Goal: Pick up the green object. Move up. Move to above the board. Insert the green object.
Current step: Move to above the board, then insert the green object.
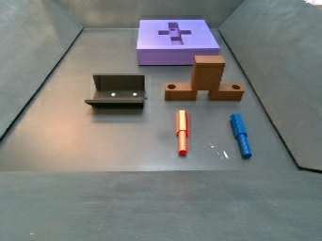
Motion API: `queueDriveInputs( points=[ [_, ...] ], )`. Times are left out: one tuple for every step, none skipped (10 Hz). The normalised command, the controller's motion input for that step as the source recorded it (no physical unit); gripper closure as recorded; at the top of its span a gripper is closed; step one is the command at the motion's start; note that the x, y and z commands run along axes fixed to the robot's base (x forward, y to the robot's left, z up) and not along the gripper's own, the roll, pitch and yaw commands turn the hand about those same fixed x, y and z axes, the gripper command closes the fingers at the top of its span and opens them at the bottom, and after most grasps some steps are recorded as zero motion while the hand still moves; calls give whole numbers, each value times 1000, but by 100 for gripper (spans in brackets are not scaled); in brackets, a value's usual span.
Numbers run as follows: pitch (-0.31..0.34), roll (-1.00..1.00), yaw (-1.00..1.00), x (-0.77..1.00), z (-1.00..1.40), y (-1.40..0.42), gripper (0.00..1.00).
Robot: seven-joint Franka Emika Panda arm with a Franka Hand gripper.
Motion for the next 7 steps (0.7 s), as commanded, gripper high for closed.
queueDriveInputs(
  points=[
    [163, 13, -70, 271, 310, -1400, 100],
    [175, 12, -30, 157, 143, -586, 100],
    [156, 10, -9, 110, 62, -207, 100],
    [-13, -10, 0, 23, -43, -54, 100],
    [-154, -94, 0, 69, -543, -171, 100],
    [-199, -149, 17, 157, -640, -231, 100],
    [-209, 0, 29, 154, -840, -311, 100]
  ],
)
